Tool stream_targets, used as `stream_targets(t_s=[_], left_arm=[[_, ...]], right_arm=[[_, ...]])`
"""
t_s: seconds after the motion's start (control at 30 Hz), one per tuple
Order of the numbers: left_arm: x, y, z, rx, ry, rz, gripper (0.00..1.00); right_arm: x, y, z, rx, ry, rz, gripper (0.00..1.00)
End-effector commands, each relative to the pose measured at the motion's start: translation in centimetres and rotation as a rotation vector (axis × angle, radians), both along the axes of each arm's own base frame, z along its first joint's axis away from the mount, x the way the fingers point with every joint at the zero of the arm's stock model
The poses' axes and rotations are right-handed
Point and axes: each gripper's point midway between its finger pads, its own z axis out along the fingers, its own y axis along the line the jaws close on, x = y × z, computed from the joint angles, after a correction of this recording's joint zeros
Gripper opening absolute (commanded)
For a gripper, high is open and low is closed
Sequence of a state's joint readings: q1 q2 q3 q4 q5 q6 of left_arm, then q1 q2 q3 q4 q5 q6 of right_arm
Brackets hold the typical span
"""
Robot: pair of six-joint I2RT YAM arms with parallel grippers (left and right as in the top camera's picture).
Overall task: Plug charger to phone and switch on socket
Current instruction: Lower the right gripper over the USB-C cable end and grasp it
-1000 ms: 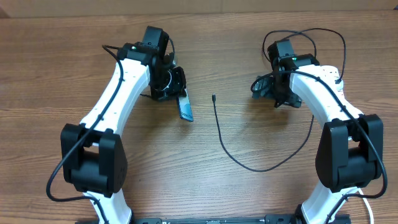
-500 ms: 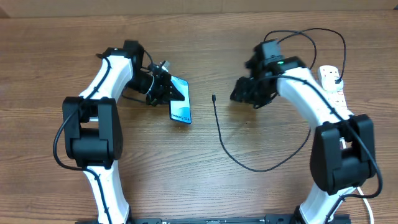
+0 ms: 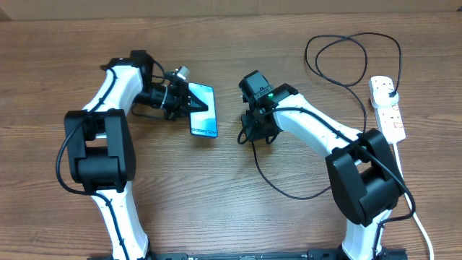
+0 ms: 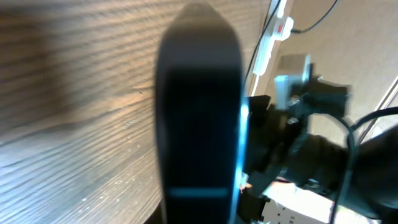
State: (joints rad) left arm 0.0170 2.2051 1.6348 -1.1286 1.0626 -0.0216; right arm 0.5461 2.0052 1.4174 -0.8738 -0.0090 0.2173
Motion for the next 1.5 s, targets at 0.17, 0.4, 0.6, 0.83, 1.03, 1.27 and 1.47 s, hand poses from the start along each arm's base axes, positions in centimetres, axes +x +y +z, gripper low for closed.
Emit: stream_targets(t_s=[0.17,0.4,0.6,0.83,1.03,1.27,1.47], left_arm=[[0.7,2.1,0.0,0.011,-0.028,0.037,0.04],[0.7,2.2,-0.2,0.023,-0.028,0.035,0.04],[0.7,2.2,-0.2,0.027,-0.028,0.032,0.04],[0.6,2.4,-0.6,0.052,-0.025,0.029,0.04],[0.4,2.4,-0.6,0.051,-0.012,0.028,0.04],[0.2,2.4,-0.5,0.049,-0.019,0.017,0.04],[0.2,2.4,-0.5,0.049,-0.021,0.016,0.05]], right_arm=[[0.0,-0.6,-1.9,-0.078,0.000,0.050,0.45],[-2.8,-2.0,-5.6,-0.152,0.155,0.054,0.44],[-4.6,-6.0,-6.1,-0.336,0.235,0.030,0.34],[-5.1,-10.1,-5.2,-0.463,0.285,-0.023,0.41],[-2.3,-8.4,-6.3,-0.309,0.210,-0.077,0.62],[0.7,-6.7,-6.8,-0.153,0.132,-0.122,0.61],[1.1,-6.7,-6.8,-0.145,0.118,-0.127,0.40]])
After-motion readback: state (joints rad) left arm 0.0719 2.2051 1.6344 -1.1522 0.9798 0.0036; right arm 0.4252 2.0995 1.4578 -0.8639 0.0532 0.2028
